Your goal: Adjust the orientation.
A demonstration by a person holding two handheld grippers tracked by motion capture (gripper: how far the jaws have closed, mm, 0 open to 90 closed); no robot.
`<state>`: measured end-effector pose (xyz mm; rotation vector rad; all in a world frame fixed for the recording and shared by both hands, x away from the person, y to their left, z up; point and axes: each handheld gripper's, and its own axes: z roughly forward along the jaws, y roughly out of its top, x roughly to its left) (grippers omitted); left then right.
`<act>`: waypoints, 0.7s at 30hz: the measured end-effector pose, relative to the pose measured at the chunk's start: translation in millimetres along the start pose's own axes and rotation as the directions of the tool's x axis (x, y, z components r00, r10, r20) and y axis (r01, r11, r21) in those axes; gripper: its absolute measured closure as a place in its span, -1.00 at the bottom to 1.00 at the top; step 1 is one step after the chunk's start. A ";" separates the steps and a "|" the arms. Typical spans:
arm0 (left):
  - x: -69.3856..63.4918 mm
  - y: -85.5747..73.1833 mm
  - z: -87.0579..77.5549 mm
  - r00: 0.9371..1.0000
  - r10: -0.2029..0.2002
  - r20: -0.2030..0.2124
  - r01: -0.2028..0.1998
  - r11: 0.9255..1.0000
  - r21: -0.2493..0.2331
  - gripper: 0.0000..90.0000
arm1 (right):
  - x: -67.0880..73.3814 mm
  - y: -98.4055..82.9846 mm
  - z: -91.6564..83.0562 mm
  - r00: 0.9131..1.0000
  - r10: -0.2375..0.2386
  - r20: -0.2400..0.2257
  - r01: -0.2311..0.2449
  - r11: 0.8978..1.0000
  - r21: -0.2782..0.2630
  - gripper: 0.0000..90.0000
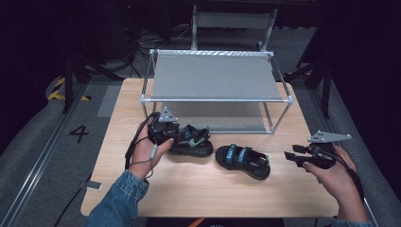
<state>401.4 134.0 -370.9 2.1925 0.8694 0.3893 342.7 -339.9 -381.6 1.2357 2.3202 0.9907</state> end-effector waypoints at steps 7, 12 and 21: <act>-8.8 3.0 4.2 0.999 0.009 0.036 -0.010 1.000 0.029 0.17 | -0.5 0.0 0.5 1.000 -0.002 -0.002 0.002 1.000 -0.002 0.18; -16.4 8.6 10.1 0.998 0.007 0.070 -0.010 0.999 0.033 -0.03 | 0.3 -0.1 0.9 1.000 0.000 -0.001 0.000 1.000 0.001 0.17; -30.6 23.8 40.8 0.991 0.023 0.128 -0.032 0.997 0.064 -0.14 | 2.4 -9.1 0.1 1.000 0.002 0.007 -0.002 1.000 0.021 0.16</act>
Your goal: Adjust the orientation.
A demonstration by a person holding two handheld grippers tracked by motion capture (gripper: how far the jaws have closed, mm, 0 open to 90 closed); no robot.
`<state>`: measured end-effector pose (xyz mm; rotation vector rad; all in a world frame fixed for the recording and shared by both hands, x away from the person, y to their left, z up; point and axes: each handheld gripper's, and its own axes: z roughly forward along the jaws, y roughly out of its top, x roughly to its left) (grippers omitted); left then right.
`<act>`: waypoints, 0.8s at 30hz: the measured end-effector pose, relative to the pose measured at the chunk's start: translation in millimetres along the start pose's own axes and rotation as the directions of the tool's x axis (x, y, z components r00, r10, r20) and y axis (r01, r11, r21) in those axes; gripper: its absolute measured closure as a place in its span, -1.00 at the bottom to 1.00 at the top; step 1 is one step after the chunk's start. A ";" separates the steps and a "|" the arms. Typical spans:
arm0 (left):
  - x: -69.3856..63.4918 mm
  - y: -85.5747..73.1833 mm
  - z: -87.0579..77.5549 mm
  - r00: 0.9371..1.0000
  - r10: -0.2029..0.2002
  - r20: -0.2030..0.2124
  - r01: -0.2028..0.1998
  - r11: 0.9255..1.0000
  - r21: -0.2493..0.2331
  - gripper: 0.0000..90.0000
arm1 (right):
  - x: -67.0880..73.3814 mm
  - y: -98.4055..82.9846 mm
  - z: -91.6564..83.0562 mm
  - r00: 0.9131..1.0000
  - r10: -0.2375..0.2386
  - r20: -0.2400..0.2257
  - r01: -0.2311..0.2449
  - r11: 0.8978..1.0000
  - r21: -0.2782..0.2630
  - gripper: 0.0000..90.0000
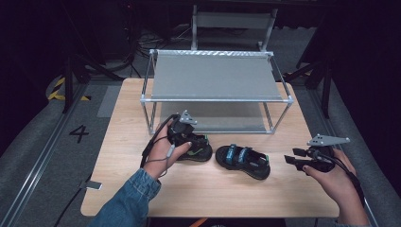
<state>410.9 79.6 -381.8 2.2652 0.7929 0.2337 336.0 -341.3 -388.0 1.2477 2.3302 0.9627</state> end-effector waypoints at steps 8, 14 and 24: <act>-5.3 12.7 27.2 1.000 -0.007 0.021 0.006 1.000 0.012 0.43 | -0.7 -7.1 -5.2 1.000 0.008 0.021 -0.008 1.000 0.005 0.15; -9.7 13.6 17.3 1.000 0.014 0.024 -0.015 0.999 0.041 0.87 | -1.5 -6.8 -5.5 1.000 0.010 0.016 -0.010 1.000 0.004 0.15; -22.6 -12.6 -32.8 0.999 0.032 0.034 -0.034 0.998 0.060 0.89 | -0.4 6.9 6.5 1.000 -0.018 -0.012 0.018 1.000 -0.003 0.15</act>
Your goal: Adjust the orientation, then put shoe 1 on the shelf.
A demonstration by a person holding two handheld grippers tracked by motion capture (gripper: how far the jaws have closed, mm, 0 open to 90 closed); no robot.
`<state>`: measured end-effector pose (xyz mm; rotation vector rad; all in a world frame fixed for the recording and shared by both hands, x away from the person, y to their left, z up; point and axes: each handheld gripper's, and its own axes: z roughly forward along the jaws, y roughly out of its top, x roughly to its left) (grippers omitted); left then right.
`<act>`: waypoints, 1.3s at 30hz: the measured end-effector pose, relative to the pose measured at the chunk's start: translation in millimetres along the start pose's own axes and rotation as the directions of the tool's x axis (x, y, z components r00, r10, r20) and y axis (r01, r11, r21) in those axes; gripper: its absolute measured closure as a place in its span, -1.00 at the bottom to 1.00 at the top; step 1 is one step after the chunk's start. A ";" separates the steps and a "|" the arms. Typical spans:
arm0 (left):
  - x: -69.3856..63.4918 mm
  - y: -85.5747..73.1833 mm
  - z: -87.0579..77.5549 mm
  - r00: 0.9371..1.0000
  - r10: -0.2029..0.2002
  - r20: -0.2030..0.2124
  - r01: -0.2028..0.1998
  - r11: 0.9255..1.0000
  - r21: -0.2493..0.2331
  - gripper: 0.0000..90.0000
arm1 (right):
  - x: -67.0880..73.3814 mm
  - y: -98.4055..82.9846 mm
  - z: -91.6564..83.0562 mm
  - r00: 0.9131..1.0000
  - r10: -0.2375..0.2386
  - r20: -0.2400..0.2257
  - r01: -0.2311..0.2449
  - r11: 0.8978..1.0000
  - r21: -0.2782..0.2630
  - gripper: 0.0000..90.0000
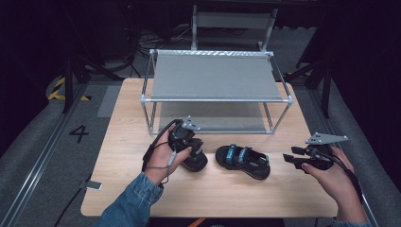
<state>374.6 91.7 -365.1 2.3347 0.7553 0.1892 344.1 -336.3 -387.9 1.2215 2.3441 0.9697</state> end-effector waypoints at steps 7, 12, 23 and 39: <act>-9.6 -22.3 -28.8 1.000 0.009 -0.027 -0.007 0.998 0.064 0.89 | 1.6 12.1 9.8 0.999 -0.023 -0.026 0.023 1.000 -0.003 0.15; -6.9 -39.5 -41.8 1.000 -0.015 -0.017 0.018 0.990 0.142 0.89 | 3.5 17.9 13.9 0.999 -0.036 -0.041 0.036 0.999 -0.008 0.15; -0.5 -41.1 -36.2 1.000 0.001 0.005 -0.001 0.992 0.124 0.23 | 3.7 13.8 10.4 0.999 -0.030 -0.040 0.030 1.000 -0.009 0.15; 35.8 -49.9 3.9 0.990 0.089 -0.106 -0.060 0.966 0.253 -0.17 | -1.2 -2.5 2.9 1.000 -0.002 -0.027 0.001 1.000 -0.009 0.09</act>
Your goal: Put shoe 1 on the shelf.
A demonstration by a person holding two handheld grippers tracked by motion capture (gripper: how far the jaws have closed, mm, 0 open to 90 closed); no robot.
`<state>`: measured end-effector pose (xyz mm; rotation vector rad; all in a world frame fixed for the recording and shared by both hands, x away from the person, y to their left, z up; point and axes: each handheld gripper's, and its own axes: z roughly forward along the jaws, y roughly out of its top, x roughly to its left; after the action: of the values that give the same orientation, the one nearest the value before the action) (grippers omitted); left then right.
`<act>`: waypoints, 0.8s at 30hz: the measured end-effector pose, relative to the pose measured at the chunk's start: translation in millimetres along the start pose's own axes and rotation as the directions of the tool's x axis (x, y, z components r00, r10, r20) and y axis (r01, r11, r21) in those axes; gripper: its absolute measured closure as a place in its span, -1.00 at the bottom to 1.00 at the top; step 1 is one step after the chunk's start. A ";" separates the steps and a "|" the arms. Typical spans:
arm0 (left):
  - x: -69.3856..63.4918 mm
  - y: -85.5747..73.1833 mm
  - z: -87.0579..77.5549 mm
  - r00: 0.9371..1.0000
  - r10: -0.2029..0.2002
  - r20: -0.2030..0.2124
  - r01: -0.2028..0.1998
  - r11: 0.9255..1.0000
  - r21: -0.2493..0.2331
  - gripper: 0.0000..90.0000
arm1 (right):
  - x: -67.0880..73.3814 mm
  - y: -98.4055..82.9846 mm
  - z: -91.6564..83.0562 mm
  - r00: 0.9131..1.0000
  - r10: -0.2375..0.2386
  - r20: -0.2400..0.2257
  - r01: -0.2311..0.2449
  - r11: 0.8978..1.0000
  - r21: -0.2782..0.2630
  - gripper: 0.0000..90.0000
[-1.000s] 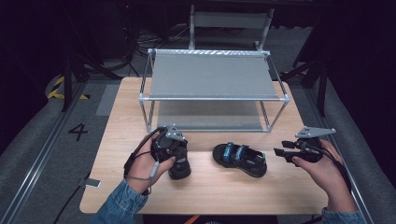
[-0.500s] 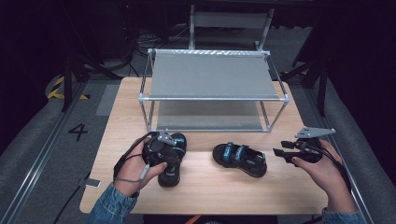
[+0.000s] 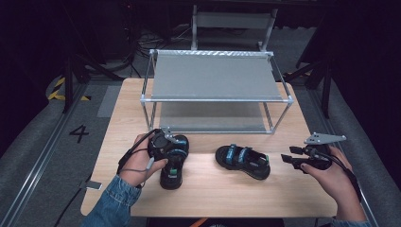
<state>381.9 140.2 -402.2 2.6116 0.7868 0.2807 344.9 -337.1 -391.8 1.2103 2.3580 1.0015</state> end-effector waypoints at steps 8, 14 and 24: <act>-3.0 3.2 -4.3 1.000 -0.012 -0.014 0.011 0.999 -0.046 0.58 | 1.2 0.2 2.1 1.000 -0.007 -0.003 0.007 1.000 0.004 0.09; -2.2 4.4 -8.7 0.999 -0.045 0.005 0.045 0.997 -0.069 0.60 | 0.2 1.9 2.7 1.000 -0.007 -0.002 0.007 1.000 0.002 0.09; -3.3 18.2 -34.4 0.996 -0.088 0.015 0.089 0.991 -0.102 0.60 | -10.7 13.1 12.4 0.999 -0.024 -0.037 0.024 1.000 0.007 0.11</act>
<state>377.7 135.3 -363.7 2.4734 0.8587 0.2740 365.8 -334.9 -391.8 1.1732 2.4004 1.0175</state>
